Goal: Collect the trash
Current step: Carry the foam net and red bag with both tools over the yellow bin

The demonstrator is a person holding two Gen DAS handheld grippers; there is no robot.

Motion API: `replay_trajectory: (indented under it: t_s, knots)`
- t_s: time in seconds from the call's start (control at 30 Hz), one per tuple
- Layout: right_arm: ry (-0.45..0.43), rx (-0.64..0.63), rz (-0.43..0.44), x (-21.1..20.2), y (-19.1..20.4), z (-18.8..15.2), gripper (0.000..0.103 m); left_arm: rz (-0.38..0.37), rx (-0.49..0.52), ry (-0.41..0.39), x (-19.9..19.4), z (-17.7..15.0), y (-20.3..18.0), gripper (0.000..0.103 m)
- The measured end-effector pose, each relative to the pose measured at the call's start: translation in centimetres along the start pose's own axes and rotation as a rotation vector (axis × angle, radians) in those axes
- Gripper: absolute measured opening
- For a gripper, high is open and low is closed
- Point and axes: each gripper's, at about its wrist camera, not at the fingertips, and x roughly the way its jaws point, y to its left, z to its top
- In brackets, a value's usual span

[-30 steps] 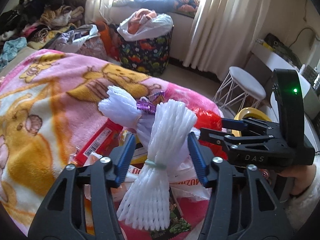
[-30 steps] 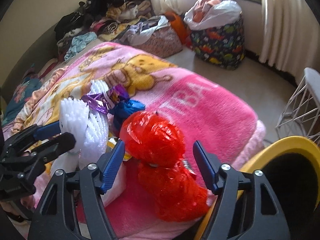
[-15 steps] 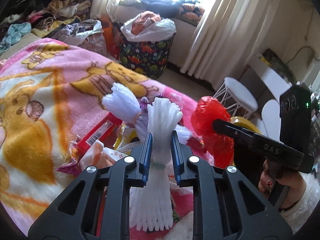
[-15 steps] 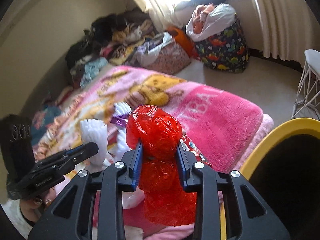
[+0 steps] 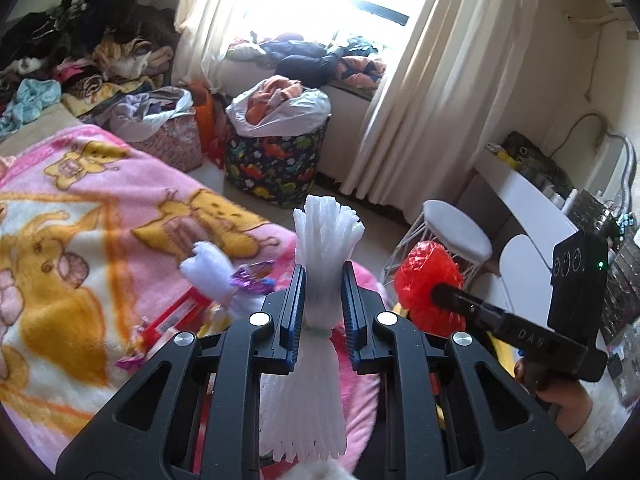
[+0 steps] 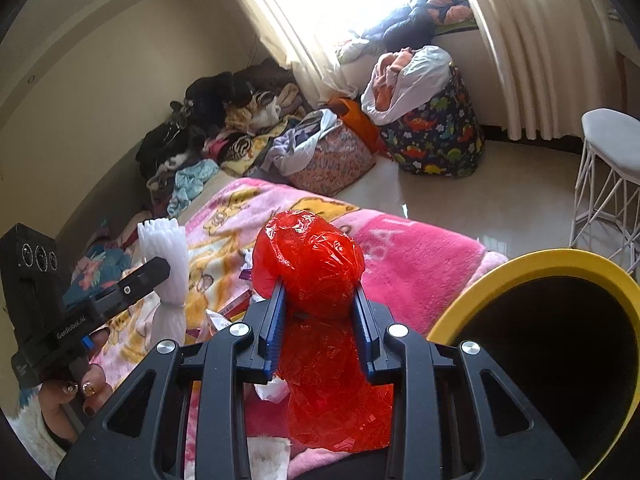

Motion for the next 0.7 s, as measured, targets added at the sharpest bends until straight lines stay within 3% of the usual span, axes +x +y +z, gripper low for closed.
replay_trajectory:
  t_s: [0.7]
  knots:
    - [-0.091, 0.085, -0.124, -5.9, -5.2, -1.4, 0.029, -0.130, 0.101, 0.038, 3.9, -1.1, -8.7, 0.012]
